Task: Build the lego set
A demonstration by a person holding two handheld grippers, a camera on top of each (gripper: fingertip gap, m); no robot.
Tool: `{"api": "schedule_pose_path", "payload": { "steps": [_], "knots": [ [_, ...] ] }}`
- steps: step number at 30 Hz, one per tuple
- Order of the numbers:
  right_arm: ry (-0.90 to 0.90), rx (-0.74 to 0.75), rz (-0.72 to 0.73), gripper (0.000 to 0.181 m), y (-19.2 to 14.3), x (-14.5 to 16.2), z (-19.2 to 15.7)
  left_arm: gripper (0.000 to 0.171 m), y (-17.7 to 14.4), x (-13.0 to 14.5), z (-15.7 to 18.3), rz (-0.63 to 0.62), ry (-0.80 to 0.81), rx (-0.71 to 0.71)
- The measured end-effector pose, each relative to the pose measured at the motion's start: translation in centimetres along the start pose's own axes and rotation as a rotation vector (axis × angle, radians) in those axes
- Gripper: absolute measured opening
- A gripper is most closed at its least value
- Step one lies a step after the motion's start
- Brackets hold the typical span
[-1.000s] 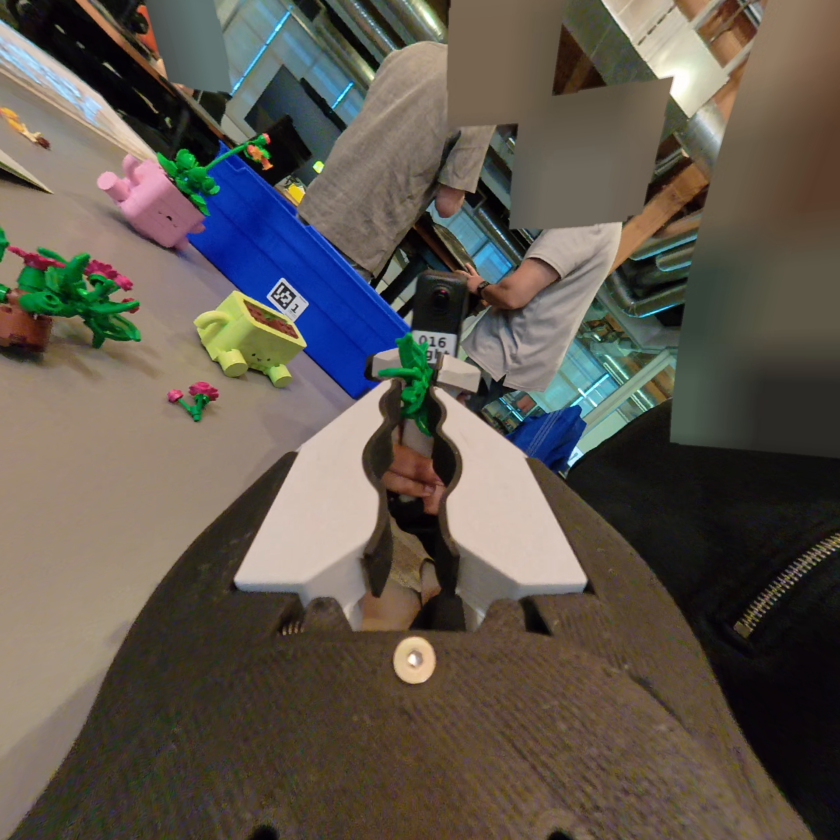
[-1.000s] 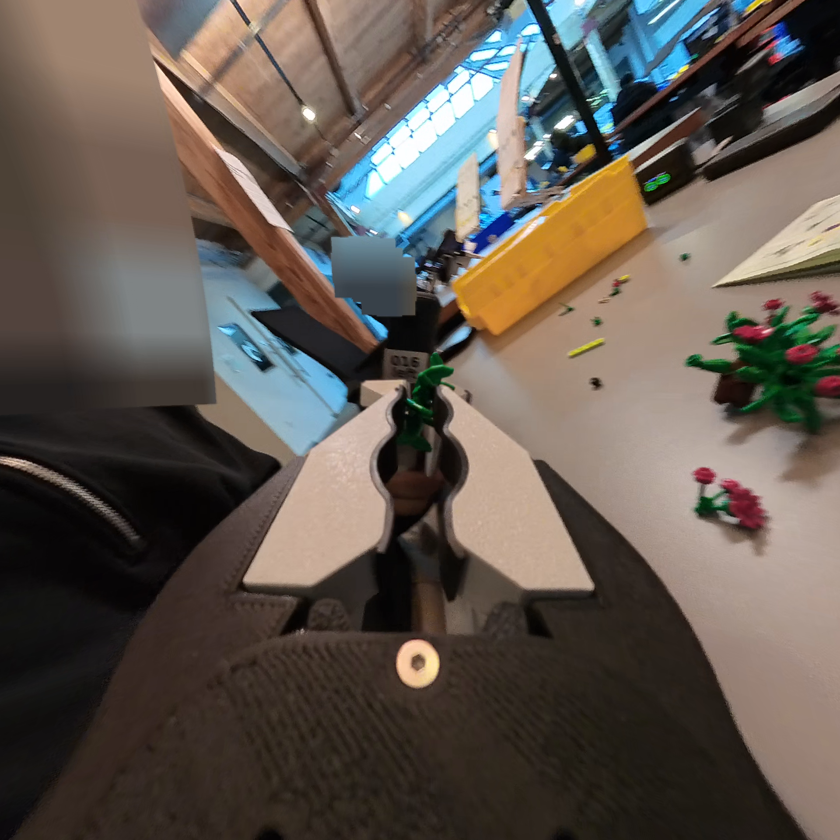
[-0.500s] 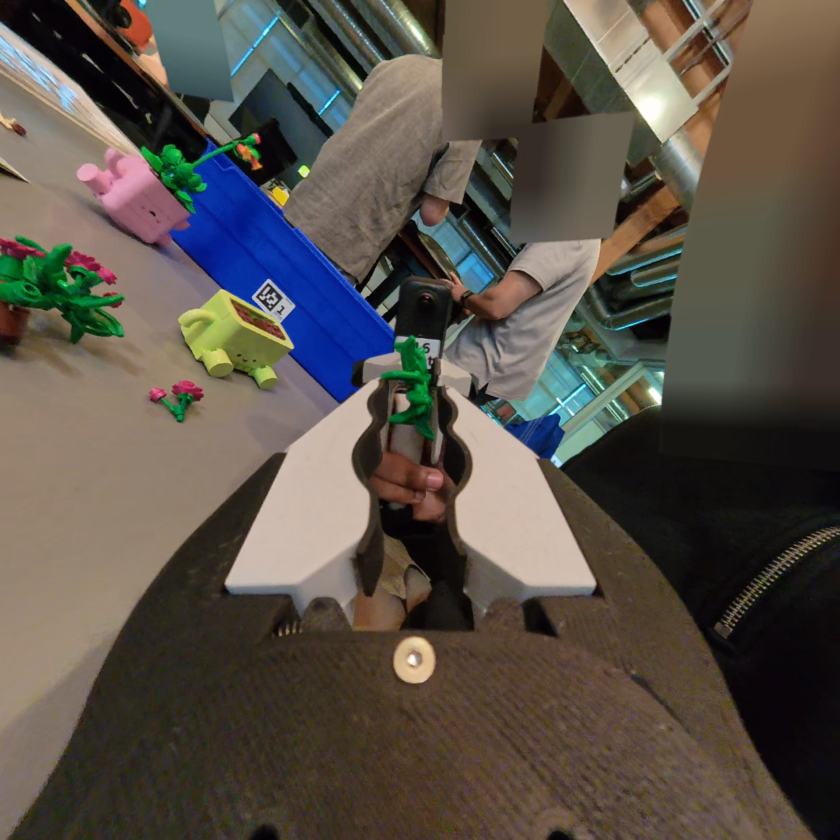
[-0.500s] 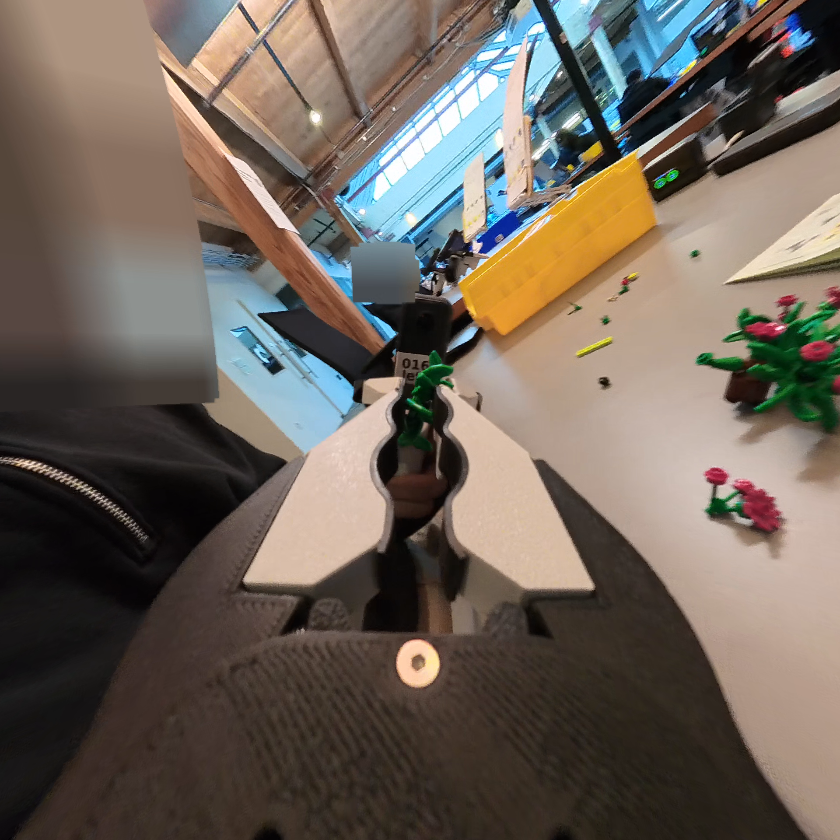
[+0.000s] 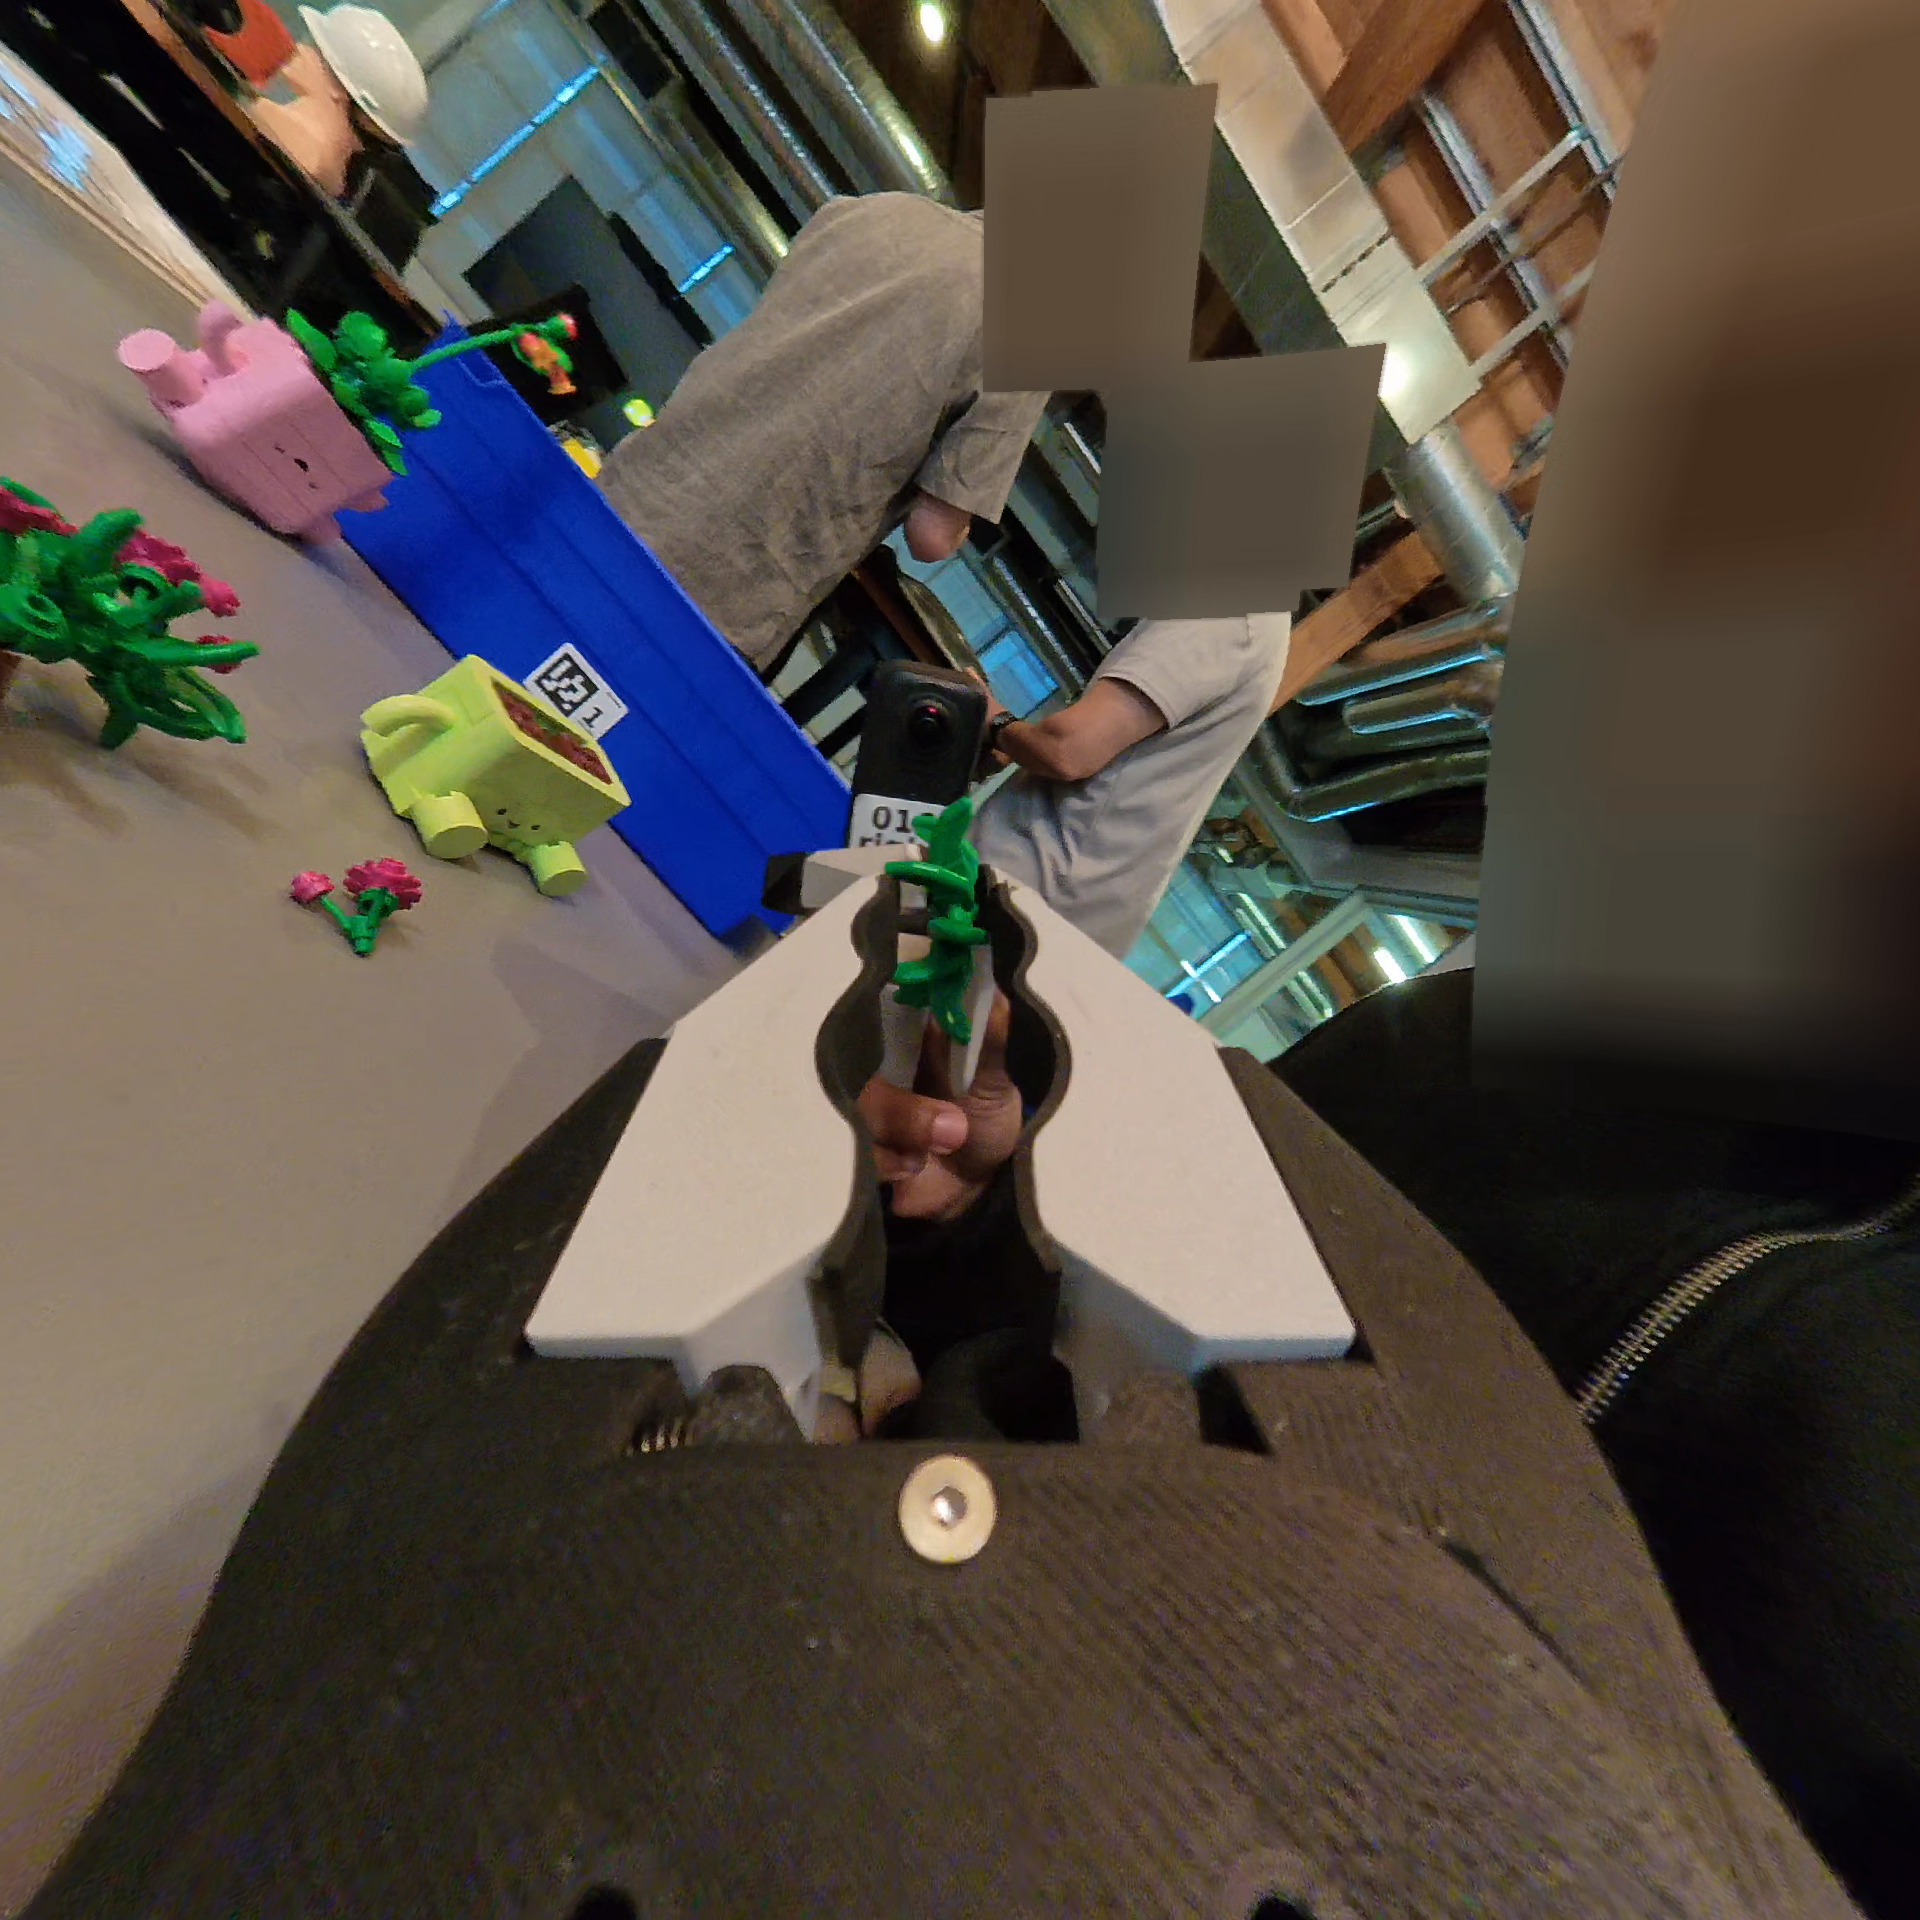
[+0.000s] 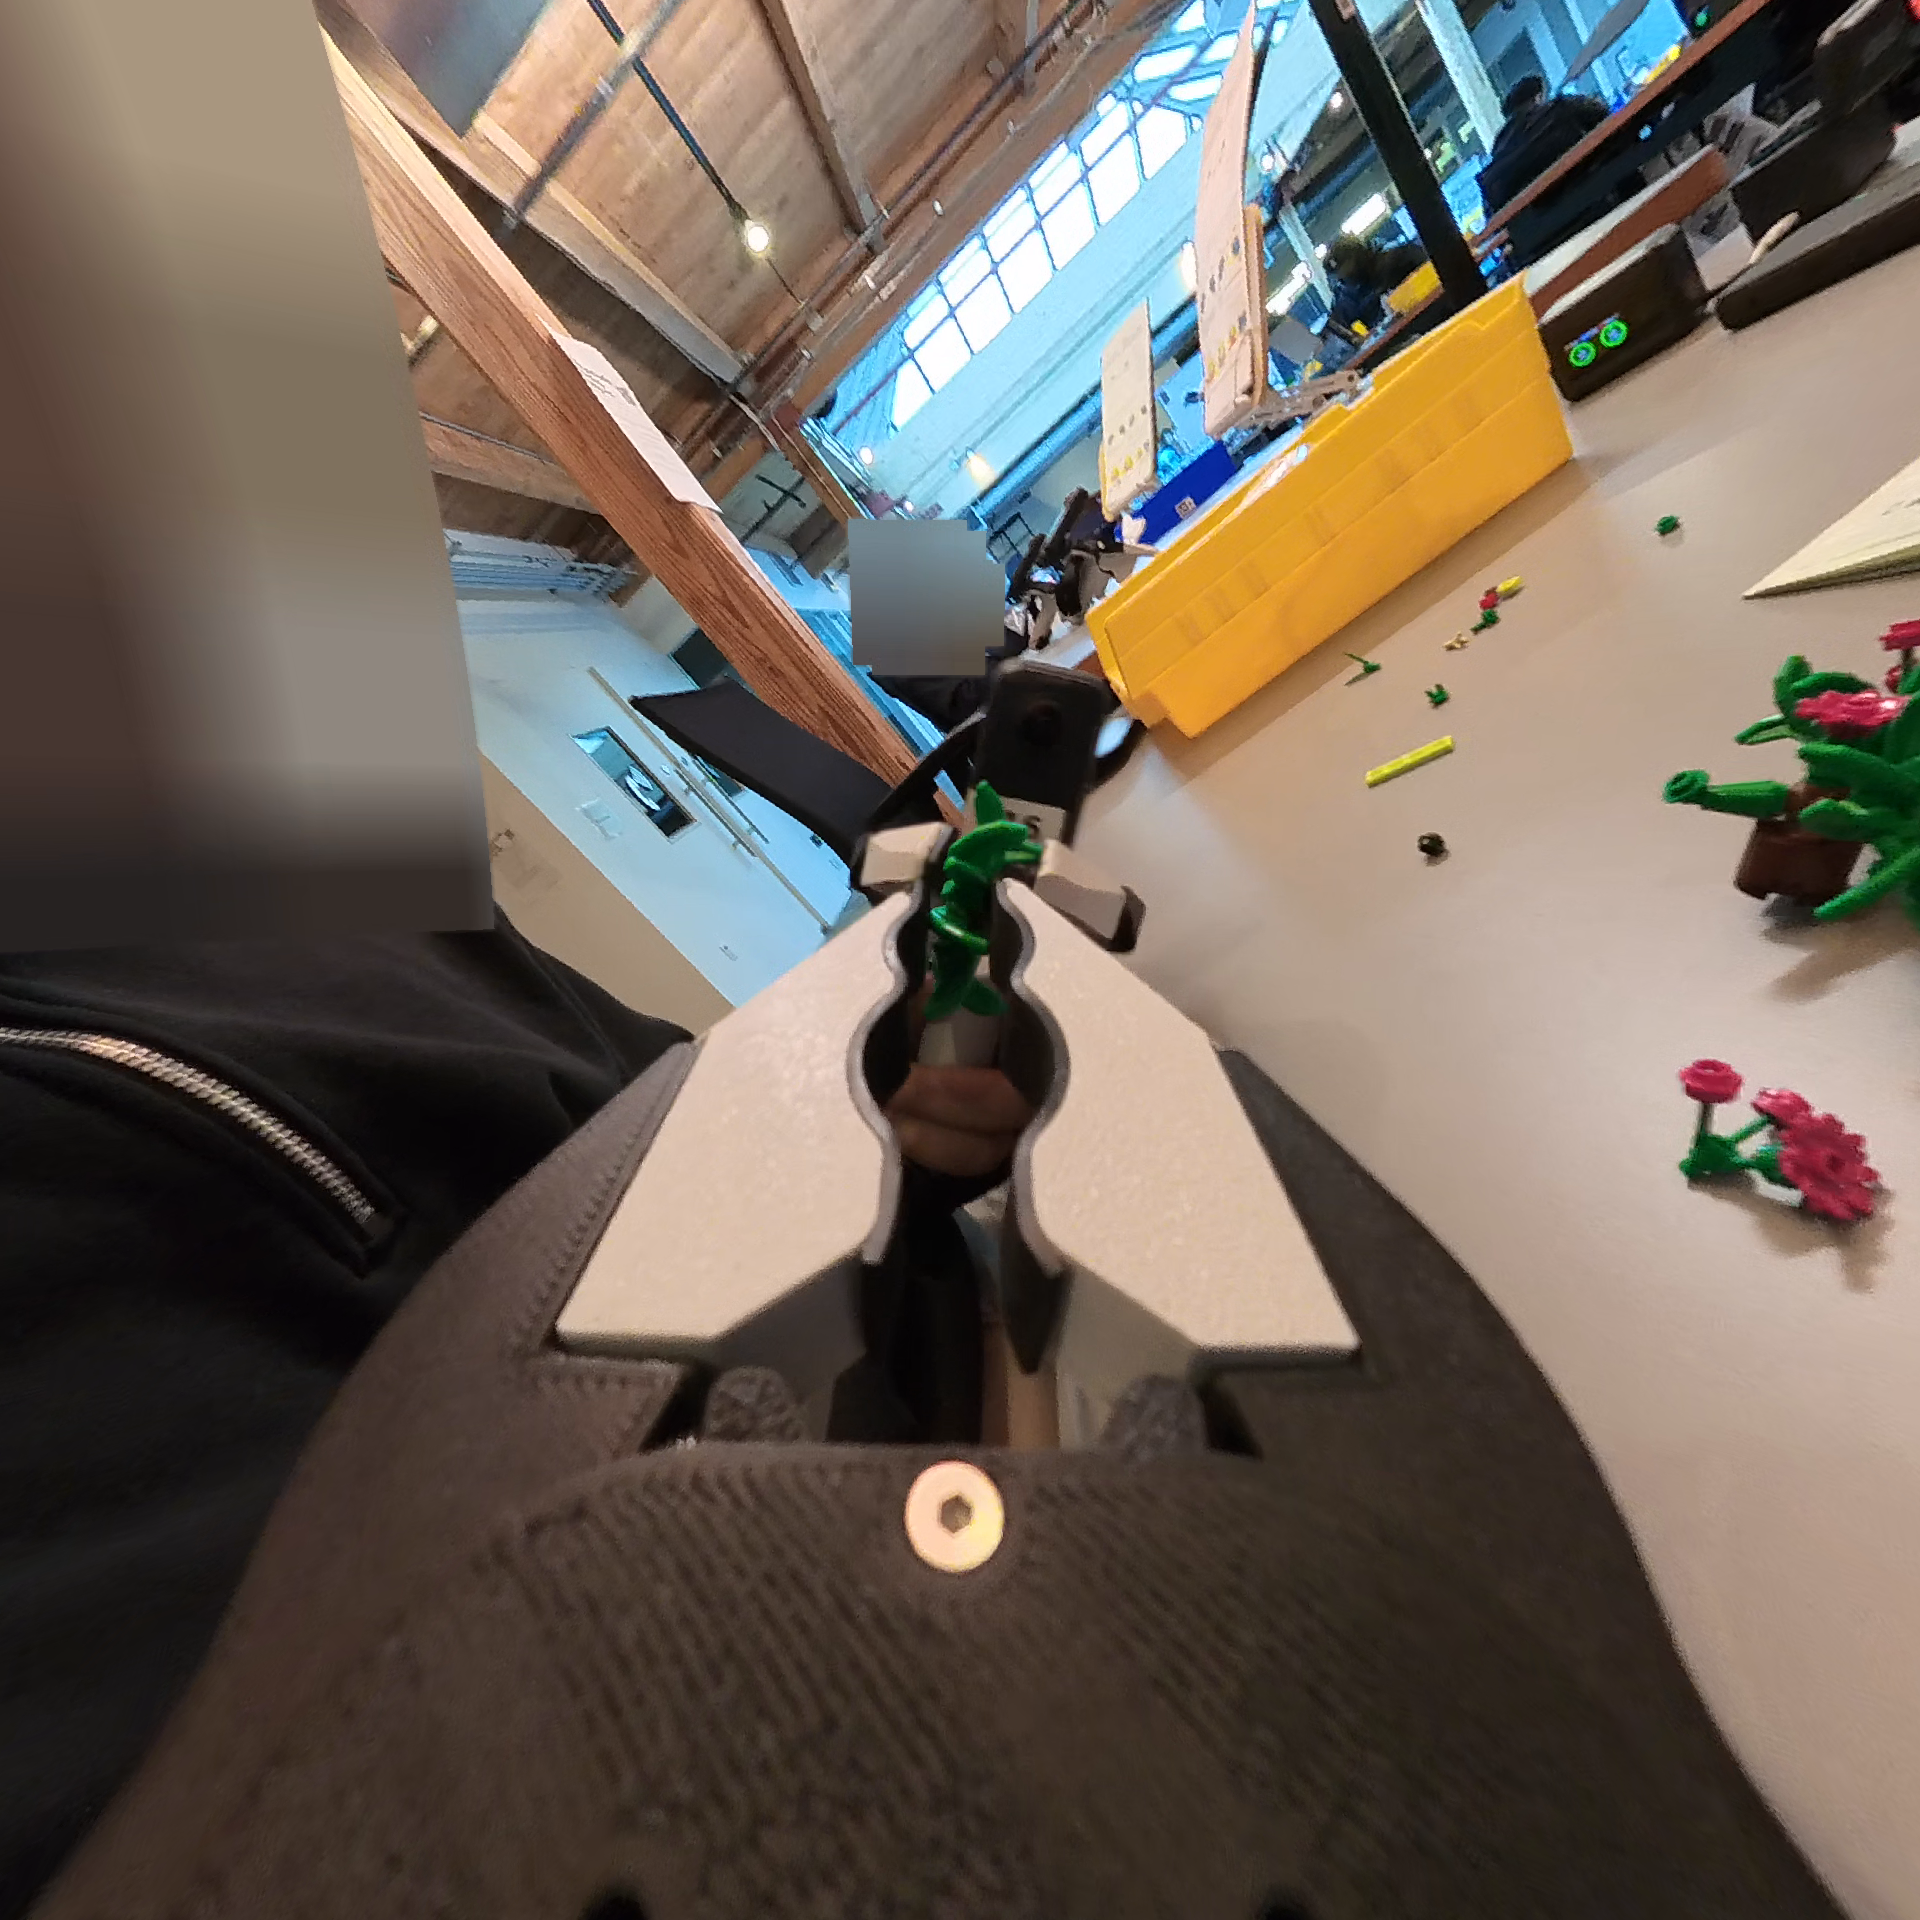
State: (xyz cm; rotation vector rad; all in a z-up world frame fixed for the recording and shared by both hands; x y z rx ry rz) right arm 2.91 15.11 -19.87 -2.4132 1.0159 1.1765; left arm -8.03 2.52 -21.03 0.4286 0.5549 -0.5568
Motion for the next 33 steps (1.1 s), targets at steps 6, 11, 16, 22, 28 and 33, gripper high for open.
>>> {"api": "schedule_pose_path", "payload": {
  "steps": [6,11,16,22,28,33],
  "knots": [
    [-0.002,0.037,-0.008,0.008,0.1,0.0,0.1,0.005,0.0,0.0,0.3,-0.007,0.088,-0.089],
    [0.058,0.037,0.007,0.008,0.1,0.2,0.4,0.005,0.1,-0.1,0.9,-0.022,0.242,-0.223],
    [0.087,0.045,0.025,0.008,0.2,0.2,0.5,0.007,0.4,0.1,1.8,-0.052,0.478,-0.388],
    [0.108,0.023,0.037,0.008,0.1,0.3,0.5,0.009,0.6,0.5,2.5,-0.086,0.676,-0.508],
    [0.099,-0.001,0.063,0.008,-0.1,0.1,0.5,0.045,0.2,0.1,1.8,-0.051,0.434,-0.284],
    [0.105,-0.006,0.064,0.008,0.0,0.2,0.6,0.033,0.5,0.3,1.7,-0.075,0.376,-0.228]
  ]
}}
Point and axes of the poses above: each gripper's, where its closed fingertips meet, y out along the fingers, x out of its underside, z = x × y across the jaws, the point moved 9 cm from there along -y, back along the fingers, and after that the axes turned 9 degrees about -z, right-handed, at the moved point
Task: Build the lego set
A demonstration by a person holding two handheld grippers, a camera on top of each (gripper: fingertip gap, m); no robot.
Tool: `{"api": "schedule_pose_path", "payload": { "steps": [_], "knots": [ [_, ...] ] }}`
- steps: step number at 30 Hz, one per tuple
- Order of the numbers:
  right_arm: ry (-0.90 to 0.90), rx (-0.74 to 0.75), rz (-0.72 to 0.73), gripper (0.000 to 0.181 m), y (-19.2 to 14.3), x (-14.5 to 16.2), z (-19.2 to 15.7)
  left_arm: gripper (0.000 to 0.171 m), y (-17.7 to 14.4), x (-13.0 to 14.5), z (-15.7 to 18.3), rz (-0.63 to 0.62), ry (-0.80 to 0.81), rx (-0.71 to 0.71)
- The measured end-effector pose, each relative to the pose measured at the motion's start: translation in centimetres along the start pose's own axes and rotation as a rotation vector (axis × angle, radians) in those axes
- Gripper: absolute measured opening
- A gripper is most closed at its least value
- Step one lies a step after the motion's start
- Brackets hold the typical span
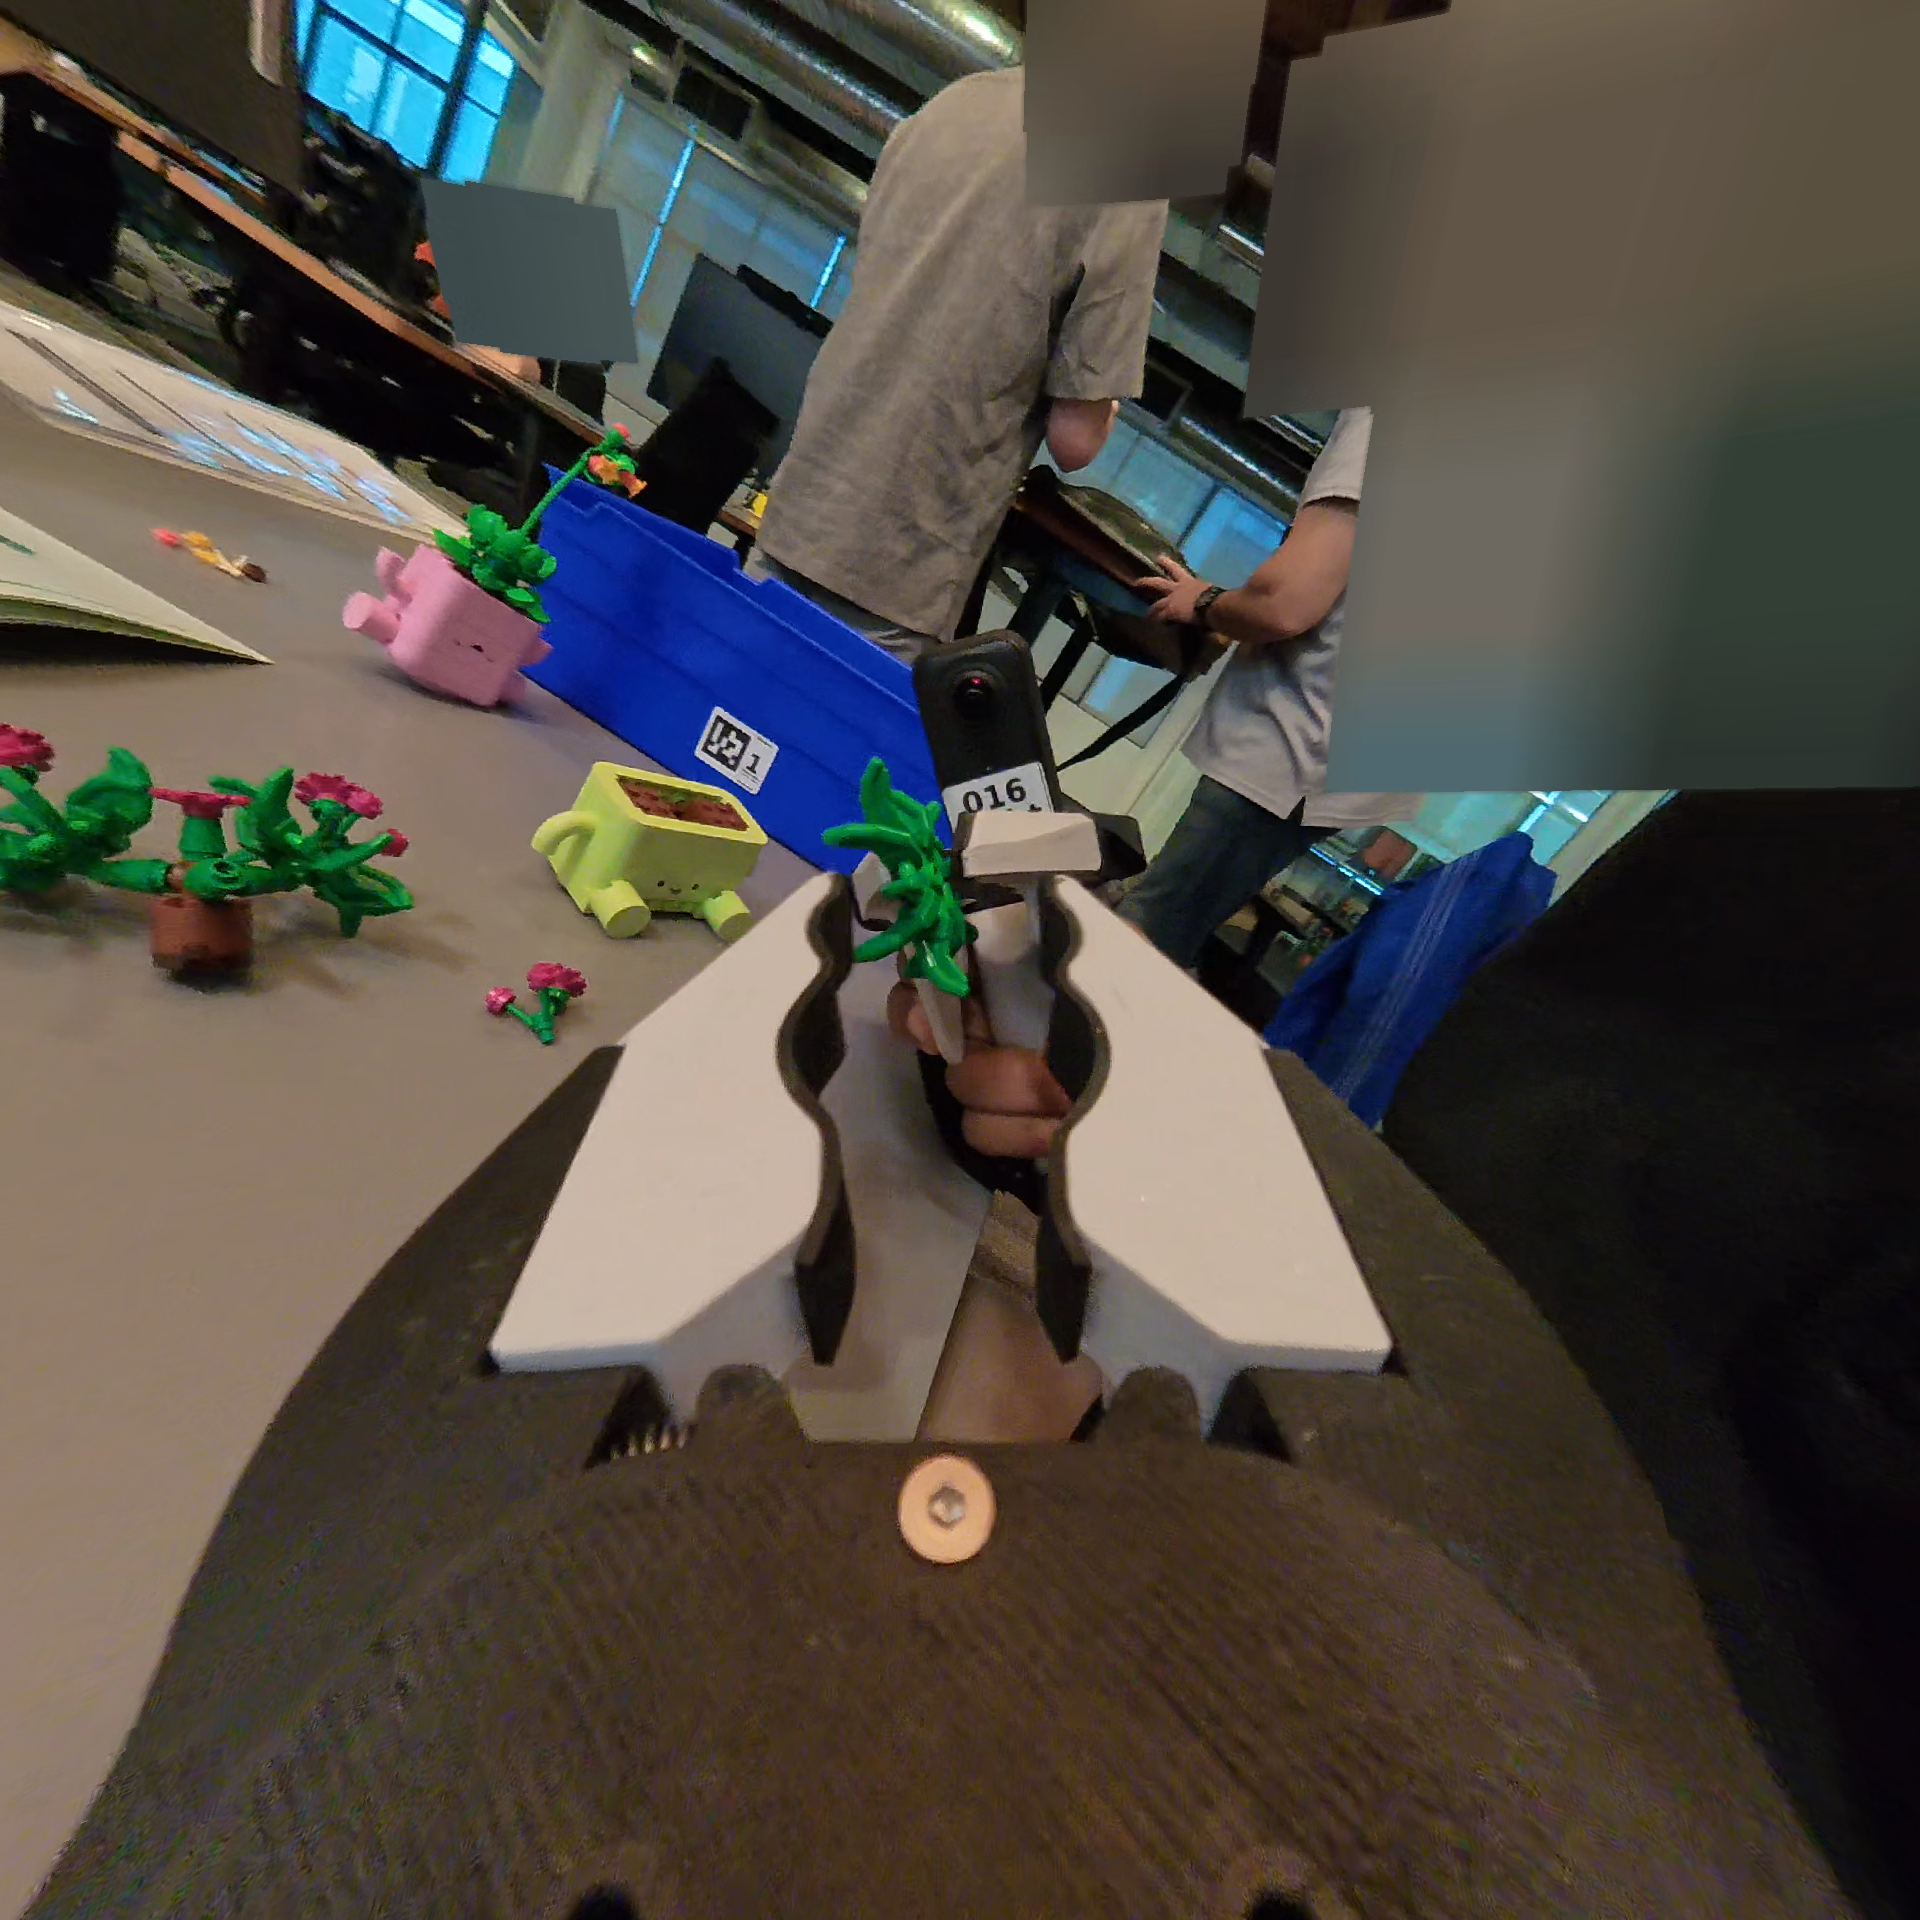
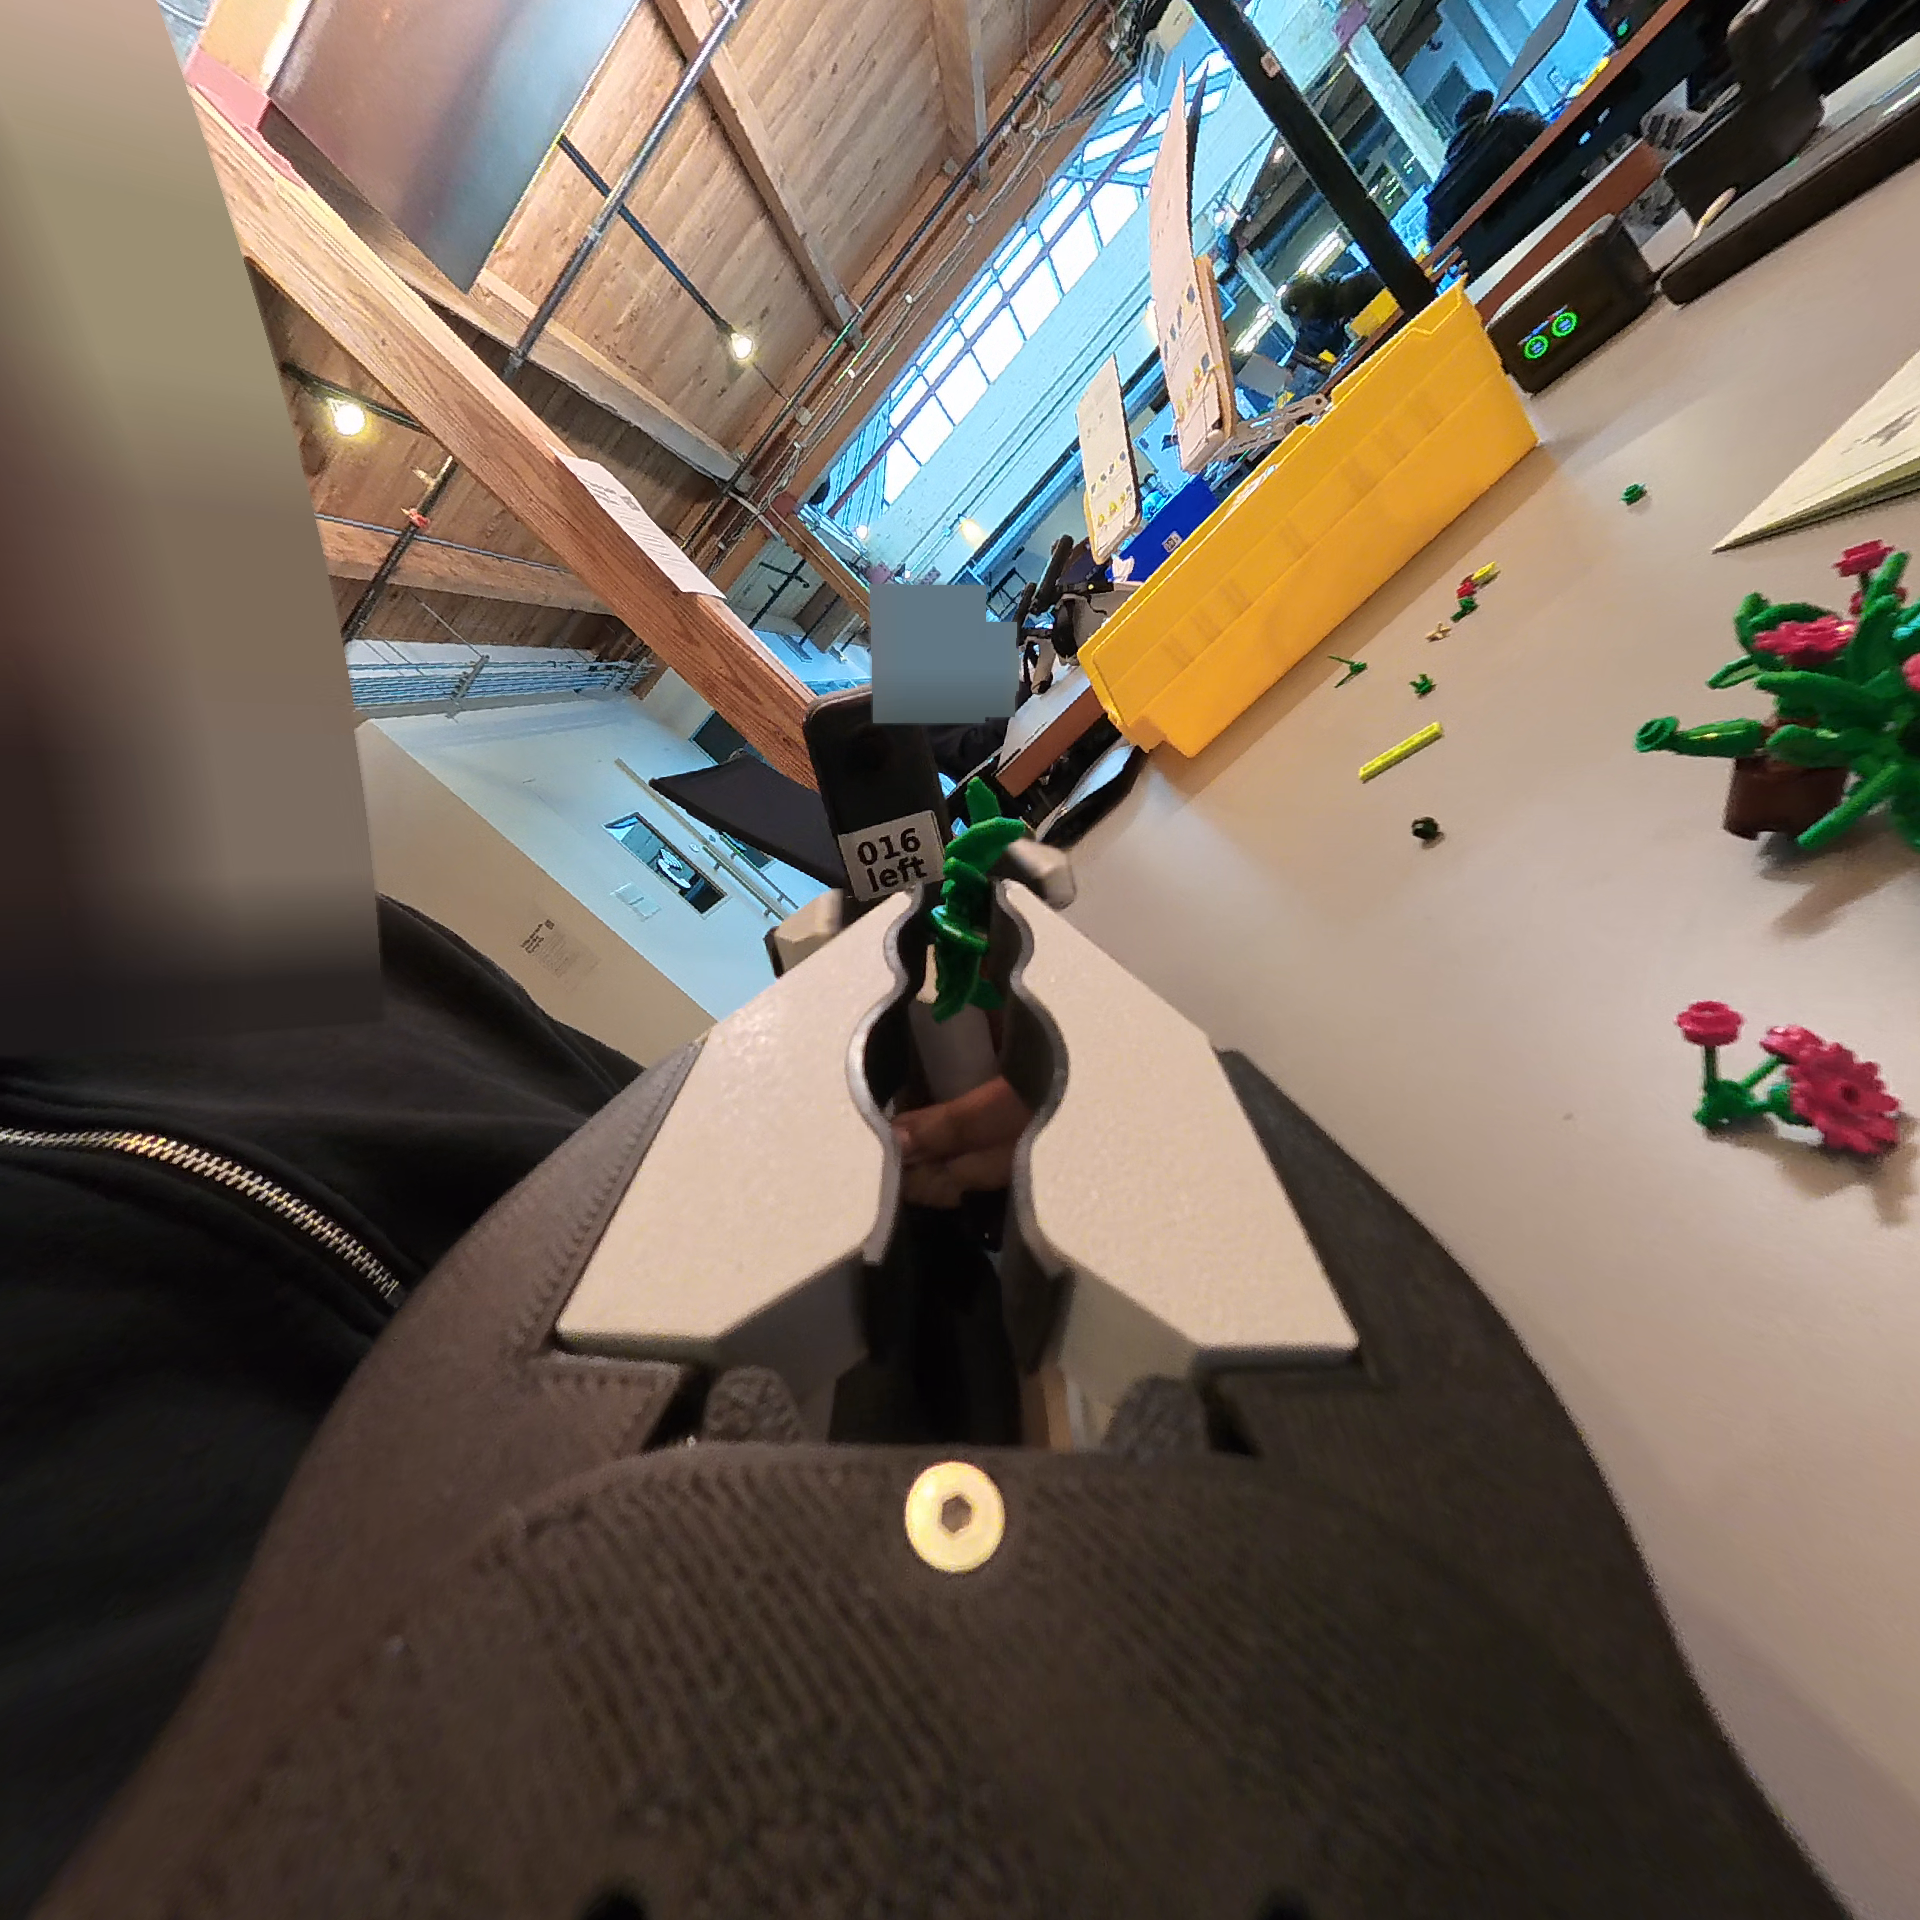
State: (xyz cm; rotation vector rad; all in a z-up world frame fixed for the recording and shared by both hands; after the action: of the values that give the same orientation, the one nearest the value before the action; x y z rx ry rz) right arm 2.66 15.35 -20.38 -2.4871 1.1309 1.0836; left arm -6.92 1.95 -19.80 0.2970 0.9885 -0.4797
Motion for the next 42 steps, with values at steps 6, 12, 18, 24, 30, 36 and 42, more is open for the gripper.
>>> {"api": "schedule_pose_path", "payload": {
  "steps": [6,12,18,24,30,36,42],
  "knots": [
    [-0.015,0.040,-0.001,0.008,-0.1,0.0,0.1,0.010,-0.2,-0.1,-0.2,-0.011,0.025,-0.092],
    [-0.062,0.139,-0.021,0.008,-0.3,-0.1,0.1,0.008,-0.1,-0.3,0.2,-0.047,0.156,-0.269],
    [-0.093,0.183,-0.014,0.008,-0.2,-0.1,-0.2,0.004,-0.1,-0.4,0.4,-0.055,0.188,-0.314],
    [-0.100,0.168,0.007,0.008,-0.3,-0.2,-0.3,0.022,-0.1,-0.4,0.7,-0.040,0.192,-0.266],
    [-0.019,0.053,0.027,0.008,-0.4,-0.2,0.0,0.040,0.5,0.3,-0.1,-0.056,0.002,-0.068],
    [0.009,0.020,0.017,0.008,-0.2,-0.1,0.1,0.024,0.0,0.0,-0.2,0.006,-0.083,0.035],
    [-0.003,0.009,0.021,0.008,-0.2,-0.1,0.0,0.013,-0.2,0.1,-1.0,0.029,-0.181,0.079]
  ]
}}
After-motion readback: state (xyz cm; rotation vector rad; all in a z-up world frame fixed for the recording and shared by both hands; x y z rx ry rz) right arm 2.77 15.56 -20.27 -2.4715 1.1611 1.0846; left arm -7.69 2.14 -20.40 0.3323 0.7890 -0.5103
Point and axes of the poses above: each gripper's, where its closed fingertips meet, y out along the fingers, x out of its underside, z = x × y across the jaws, the point moved 9 cm from there along -y, back along the fingers, and after that the axes turned 9 degrees about -z, right-handed, at the moved point
